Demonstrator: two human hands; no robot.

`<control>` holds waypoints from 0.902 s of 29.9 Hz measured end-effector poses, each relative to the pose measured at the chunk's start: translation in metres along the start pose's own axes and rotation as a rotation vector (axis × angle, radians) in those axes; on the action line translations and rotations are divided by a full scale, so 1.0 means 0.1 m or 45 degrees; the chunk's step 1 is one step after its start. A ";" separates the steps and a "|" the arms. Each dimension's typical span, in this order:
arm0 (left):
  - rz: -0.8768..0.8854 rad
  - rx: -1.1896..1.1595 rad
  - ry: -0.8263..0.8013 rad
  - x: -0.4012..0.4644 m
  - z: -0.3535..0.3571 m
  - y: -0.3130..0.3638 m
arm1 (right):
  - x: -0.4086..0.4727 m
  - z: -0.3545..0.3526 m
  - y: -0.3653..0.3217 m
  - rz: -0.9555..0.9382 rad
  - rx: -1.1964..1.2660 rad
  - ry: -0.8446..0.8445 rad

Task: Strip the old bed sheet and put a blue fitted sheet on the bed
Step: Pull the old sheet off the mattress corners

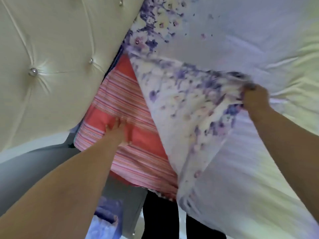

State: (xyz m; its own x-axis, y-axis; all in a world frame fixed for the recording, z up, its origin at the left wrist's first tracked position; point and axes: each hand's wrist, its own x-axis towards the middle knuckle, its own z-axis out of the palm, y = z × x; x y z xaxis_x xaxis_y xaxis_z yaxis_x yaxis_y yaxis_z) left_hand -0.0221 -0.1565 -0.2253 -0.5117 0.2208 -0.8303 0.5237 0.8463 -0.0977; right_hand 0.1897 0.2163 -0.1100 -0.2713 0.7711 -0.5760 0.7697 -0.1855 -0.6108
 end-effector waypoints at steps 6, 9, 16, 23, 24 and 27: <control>-0.035 0.184 0.038 -0.29 -0.26 0.66 | -0.02 -1.31 0.77 -0.118 0.311 0.638; 0.349 -0.497 0.246 -0.88 -0.38 1.60 | -0.46 -1.38 0.80 -0.211 0.347 0.606; 0.410 -1.706 -0.668 -2.31 -0.10 3.17 | -1.76 -0.78 1.12 -0.107 0.171 -0.394; -0.053 -1.764 -0.406 -2.89 -0.01 3.61 | -2.28 -1.18 2.11 0.334 -0.048 -0.187; -0.022 -1.846 -0.418 -3.02 -0.07 3.70 | -2.26 -1.31 2.21 0.380 -0.022 -0.193; 0.130 -1.949 -0.469 -3.39 -0.33 4.00 | -2.16 -1.74 2.33 0.442 0.076 -0.182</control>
State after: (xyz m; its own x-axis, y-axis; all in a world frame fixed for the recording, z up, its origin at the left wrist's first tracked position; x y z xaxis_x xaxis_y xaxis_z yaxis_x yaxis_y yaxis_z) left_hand 0.3387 0.1232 0.0353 -0.2120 0.3727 -0.9034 -0.7298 0.5544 0.4000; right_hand 0.5276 0.1124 -0.0333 -0.0815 0.5643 -0.8216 0.7963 -0.4589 -0.3941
